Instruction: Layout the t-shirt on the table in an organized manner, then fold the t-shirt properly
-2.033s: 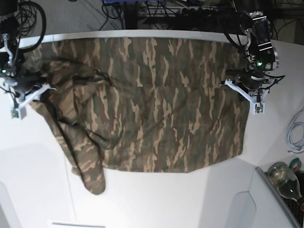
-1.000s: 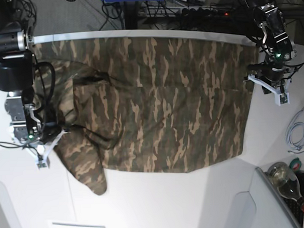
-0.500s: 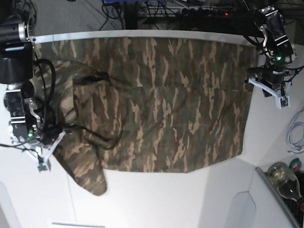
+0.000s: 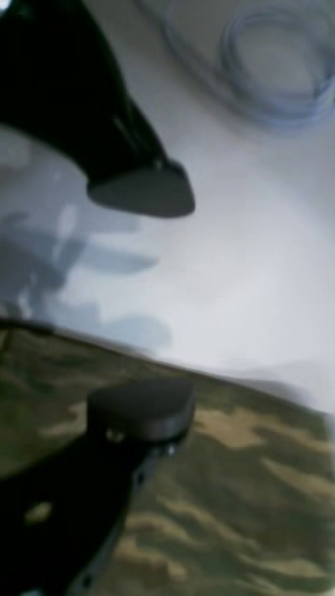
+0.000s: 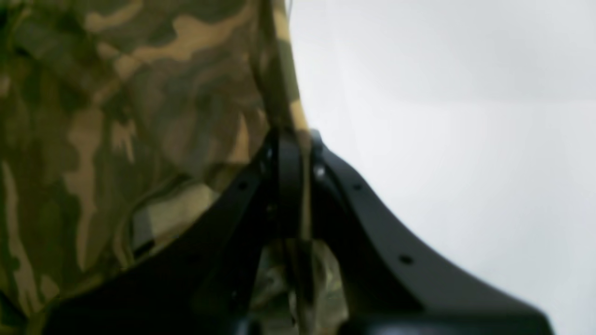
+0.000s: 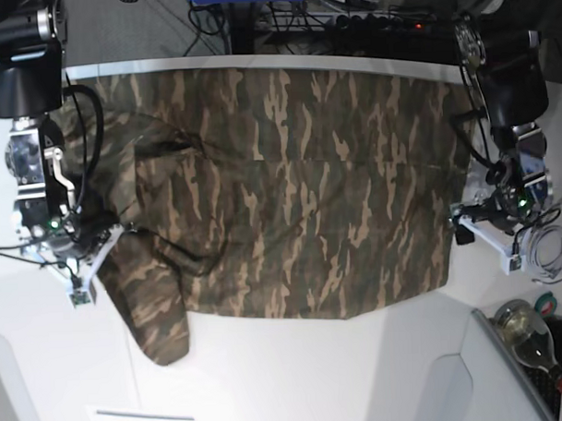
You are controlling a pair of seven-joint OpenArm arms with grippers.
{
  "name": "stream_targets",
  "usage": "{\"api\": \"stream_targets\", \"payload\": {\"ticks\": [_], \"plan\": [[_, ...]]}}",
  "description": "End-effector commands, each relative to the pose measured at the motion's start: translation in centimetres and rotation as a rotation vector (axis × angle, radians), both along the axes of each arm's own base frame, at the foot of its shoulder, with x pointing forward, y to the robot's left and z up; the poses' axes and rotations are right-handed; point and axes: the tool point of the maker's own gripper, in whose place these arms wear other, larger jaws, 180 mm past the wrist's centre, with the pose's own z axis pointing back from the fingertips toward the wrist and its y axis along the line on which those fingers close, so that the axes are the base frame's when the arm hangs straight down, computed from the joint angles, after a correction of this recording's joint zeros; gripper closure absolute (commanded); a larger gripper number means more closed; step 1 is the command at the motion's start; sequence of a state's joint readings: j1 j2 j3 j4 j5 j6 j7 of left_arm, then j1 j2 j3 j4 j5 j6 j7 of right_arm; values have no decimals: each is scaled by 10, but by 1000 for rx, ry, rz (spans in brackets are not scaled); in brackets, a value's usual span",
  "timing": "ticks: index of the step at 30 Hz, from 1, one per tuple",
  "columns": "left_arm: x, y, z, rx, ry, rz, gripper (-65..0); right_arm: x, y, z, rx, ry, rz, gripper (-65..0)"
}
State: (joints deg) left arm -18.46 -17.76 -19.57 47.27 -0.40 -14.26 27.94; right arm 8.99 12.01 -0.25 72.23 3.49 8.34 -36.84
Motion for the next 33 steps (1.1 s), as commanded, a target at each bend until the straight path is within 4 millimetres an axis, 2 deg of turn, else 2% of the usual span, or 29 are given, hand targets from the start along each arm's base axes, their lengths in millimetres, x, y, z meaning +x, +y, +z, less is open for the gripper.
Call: {"api": "stream_targets", "payload": {"ticks": [1,5,7,10,11,13,14,17,18,19,23,26,28,33], "plan": [[21,3,15,12,-40,-11,-553,17,-2,20,-5,-67,1,0],[30,-20,-4,-14,-20,-61,-553,14,-1,20,-5,-67,3,0],[27,-36,-17,-48,-2,-68,-553,14,-1,19,-3,-66,2,0],[22,-45,-26,-60,10,-77,-551,12,-1,18,-3,-63,2,0],[21,-49,-28,-65,13,-81,-533,10,-1,16,-3,-58,2,0],[18,-53,-33,-77,19,-78,-443,9,-1,15,-3,-55,2,0],[13,-55,-37,-80,29,-78,-370,8,-1,15,-4,-53,3,0],[7,-55,-41,-78,39,-80,-63,8,-1,14,-4,-52,3,0],[4,-54,-42,-76,40,-80,0,7,-1,13,-4,-50,3,0],[5,-54,-39,-68,28,-83,0,7,-1,13,-4,-50,3,0],[14,-53,-7,1,-76,-128,0,7,-1,13,-4,-49,3,0],[11,-63,21,60,-163,-188,0,6,-1,11,-3,-44,2,0],[0,-72,34,84,-202,-223,0,6,-1,11,-3,-44,2,0],[-36,-84,41,118,-215,-276,0,5,-1,11,-4,-43,2,0]]}}
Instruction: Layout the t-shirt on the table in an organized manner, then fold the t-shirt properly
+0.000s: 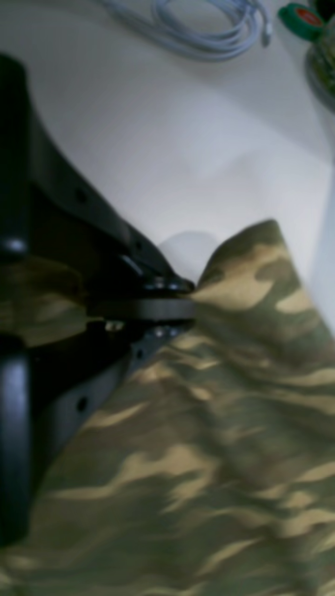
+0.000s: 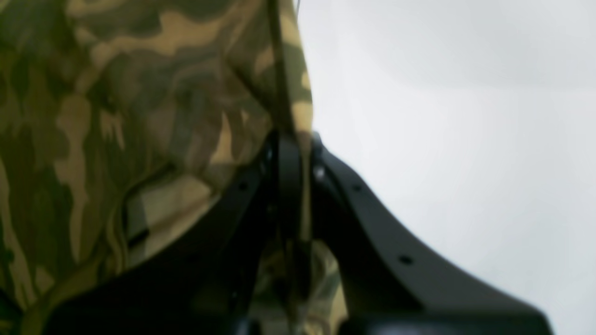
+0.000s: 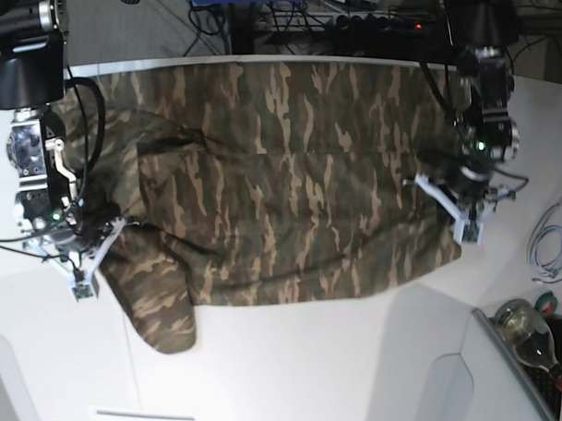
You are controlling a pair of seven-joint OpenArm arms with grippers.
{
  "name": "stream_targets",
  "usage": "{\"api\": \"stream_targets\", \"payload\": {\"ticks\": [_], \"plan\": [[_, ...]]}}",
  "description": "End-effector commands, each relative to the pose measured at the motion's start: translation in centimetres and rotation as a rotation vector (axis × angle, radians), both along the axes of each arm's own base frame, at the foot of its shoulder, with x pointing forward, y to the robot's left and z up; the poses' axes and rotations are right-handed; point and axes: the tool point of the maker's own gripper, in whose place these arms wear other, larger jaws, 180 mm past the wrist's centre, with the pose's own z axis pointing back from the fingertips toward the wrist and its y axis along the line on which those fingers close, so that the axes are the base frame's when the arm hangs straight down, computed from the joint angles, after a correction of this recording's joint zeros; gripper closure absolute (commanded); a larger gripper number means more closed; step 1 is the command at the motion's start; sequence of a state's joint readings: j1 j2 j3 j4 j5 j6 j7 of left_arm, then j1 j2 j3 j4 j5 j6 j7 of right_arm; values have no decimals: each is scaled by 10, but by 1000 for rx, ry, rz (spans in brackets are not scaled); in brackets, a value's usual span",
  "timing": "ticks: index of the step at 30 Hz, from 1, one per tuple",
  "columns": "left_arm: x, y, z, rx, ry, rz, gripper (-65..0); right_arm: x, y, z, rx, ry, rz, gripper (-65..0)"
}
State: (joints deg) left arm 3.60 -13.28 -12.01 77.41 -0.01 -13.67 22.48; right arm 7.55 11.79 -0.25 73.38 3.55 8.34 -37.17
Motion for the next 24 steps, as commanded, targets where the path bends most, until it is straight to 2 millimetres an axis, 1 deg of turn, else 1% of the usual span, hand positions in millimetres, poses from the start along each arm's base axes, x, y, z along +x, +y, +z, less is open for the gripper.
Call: {"api": "stream_targets", "payload": {"ticks": [1,5,7,10,13,16,24], "plan": [[5,4,20,24,-63,-14,0,13,-5,14,-8,-49,-3,0],[-20,-3,32,137,-68,-82,0,10,-4,13,-9,-27,-6,0],[-32,-11,33,173,-59,-117,0,10,4,11,8,-27,-4,0],[-49,-27,21,211,-14,-181,0,10,9,10,17,-25,-3,0],[-65,-32,8,242,37,-216,0,10,12,10,23,-25,0,0],[-80,-30,-4,247,83,-222,0,10,14,10,28,-25,0,0],[-102,-16,-32,240,177,-199,0,10,16,9,30,-23,1,0]]}}
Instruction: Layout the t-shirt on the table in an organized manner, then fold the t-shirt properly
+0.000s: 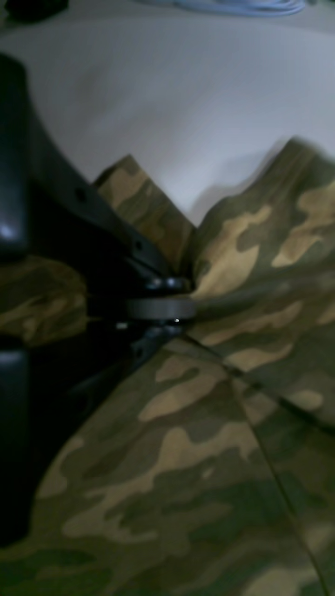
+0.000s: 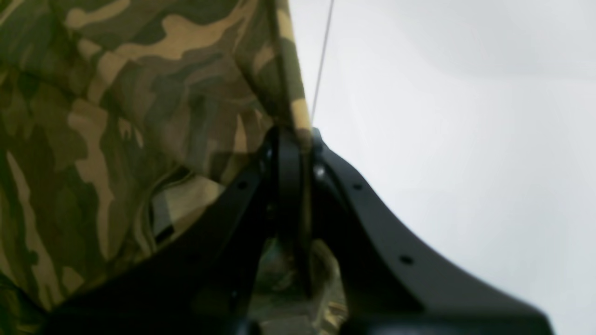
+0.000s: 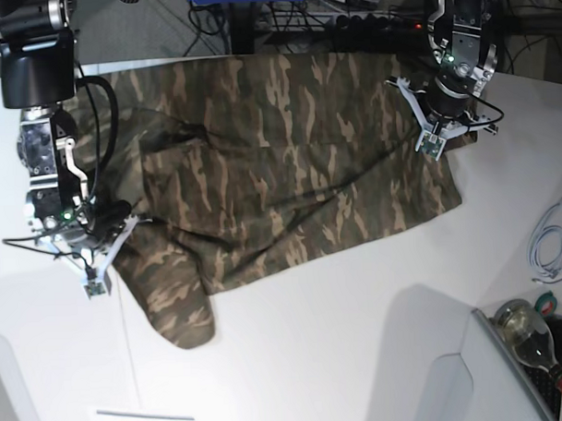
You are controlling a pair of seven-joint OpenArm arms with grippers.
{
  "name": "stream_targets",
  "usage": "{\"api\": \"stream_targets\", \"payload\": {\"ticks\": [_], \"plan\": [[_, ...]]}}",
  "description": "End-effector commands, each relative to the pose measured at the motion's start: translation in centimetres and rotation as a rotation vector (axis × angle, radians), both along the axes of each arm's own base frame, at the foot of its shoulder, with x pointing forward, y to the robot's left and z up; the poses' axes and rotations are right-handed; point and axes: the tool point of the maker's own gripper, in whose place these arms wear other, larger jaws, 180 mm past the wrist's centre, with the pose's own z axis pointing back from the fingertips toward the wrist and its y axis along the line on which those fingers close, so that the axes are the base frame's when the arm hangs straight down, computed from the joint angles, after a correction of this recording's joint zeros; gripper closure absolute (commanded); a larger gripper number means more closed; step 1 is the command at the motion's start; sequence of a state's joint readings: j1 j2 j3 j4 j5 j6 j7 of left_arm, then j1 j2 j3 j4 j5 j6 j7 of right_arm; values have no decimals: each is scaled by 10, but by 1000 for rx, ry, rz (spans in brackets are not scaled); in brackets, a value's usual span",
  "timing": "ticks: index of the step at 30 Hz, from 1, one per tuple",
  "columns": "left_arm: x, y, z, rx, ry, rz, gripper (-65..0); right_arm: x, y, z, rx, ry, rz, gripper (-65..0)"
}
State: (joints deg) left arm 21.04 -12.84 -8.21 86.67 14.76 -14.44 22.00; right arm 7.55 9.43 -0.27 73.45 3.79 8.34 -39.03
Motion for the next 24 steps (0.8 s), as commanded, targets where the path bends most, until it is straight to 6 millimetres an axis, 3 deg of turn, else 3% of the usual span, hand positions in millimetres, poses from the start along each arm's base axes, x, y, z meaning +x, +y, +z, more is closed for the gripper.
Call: {"api": "stream_targets", "payload": {"ticks": [1,5,7,13,17,19,22,24], "plan": [[5,5,7,10,-29,2,0,14,-4,15,-10,-54,-1,0],[6,7,10,13,-37,5,-301,14,-4,15,-10,-54,-1,0],[12,17,21,21,-72,36,-382,14,-4,15,-10,-54,-1,0],[14,54,61,67,-130,174,-390,14,-5,15,-13,-54,-1,0],[29,97,83,-86,-227,374,-397,14,-5,15,-15,-54,-1,0],[39,120,86,-175,-268,464,-398,14,-6,15,-16,-54,-1,0],[63,136,81,-296,-295,536,-400,14,-5,15,-16,-54,0,0],[85,129,72,-361,-276,519,-431,14,-5,15,-16,-54,0,0]]}}
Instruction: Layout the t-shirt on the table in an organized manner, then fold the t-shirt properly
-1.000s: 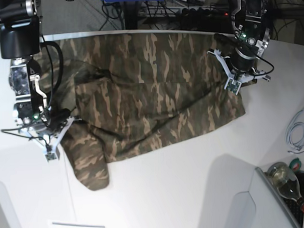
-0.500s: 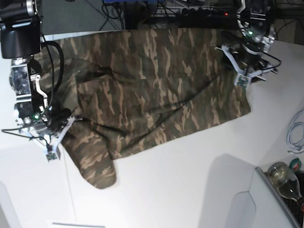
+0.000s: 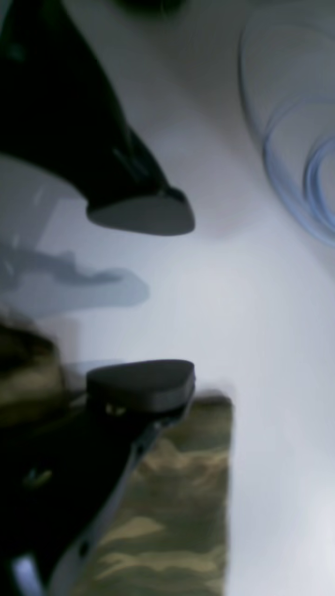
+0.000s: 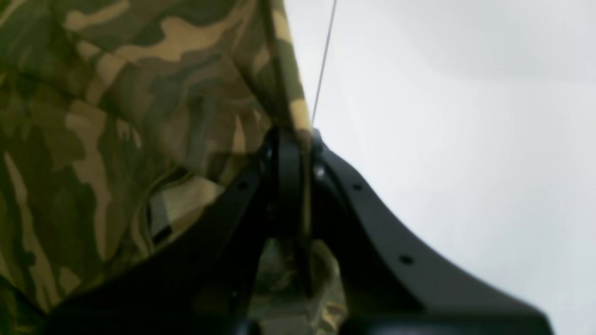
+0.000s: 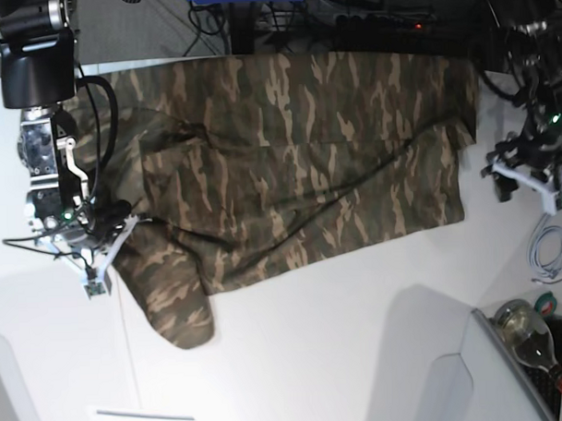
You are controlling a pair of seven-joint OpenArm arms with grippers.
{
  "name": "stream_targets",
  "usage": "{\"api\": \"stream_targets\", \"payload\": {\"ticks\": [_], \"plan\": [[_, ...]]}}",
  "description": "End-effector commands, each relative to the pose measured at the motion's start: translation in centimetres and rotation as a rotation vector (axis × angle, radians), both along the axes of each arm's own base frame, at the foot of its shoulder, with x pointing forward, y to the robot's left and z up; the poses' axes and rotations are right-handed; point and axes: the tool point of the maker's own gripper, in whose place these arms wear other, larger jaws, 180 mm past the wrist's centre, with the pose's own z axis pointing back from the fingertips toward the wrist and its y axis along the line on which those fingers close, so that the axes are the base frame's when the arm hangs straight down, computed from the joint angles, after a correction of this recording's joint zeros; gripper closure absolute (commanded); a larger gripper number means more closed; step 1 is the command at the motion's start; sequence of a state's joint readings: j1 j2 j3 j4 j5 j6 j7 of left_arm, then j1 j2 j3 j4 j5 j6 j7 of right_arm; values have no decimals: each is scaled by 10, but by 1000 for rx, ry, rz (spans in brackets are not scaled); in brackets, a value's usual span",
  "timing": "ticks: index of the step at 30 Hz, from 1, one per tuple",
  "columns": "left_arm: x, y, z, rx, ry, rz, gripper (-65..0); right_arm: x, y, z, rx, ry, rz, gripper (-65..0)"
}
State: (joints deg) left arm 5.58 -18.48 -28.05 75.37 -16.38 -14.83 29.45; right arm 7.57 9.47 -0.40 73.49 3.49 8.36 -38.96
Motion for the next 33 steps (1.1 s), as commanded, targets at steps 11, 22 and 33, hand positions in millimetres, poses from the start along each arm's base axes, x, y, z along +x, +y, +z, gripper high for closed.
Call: {"api": "stream_targets", "payload": {"ticks": [11,22,33], "plan": [[67,-28,-38,-140,49,-61,-462,14,-6,15,-12,-54,-3,0],[66,-55,-73,-149,105,-127,-244,14,-7,15,-13,-52,-4,0],[116,-50,-29,-126,2,-138,0,16,-12,9,-15,-37,-16,0]]}}
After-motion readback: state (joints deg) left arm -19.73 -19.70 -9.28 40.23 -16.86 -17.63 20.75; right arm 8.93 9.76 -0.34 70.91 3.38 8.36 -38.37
